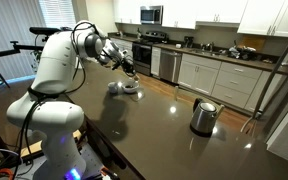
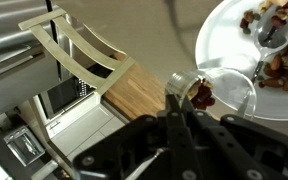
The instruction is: Empty the contents in the cup into the bowl
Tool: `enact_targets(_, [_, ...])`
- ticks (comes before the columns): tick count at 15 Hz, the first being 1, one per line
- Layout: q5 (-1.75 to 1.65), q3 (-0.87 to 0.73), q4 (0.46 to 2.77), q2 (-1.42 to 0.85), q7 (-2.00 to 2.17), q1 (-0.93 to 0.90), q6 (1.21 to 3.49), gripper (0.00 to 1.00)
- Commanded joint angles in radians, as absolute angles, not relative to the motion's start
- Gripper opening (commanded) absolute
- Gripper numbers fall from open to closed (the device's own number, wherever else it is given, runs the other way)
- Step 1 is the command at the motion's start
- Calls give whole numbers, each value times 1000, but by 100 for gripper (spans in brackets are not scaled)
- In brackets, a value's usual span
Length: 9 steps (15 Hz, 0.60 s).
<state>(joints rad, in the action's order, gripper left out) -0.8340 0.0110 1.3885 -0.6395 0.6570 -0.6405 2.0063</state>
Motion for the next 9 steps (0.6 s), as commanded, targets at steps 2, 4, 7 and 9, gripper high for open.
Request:
enact_targets(2, [-1006,-12,1380,-662,751,-689,1955,3])
enact_targets(4, [-1087,-7,1387,-671,793,-702,1926,3])
enact_targets(7, [-1107,36,1407,-665,823,-699,1893,3])
enact_targets(9, [-1084,23,1442,-644,841,-728,1902,3])
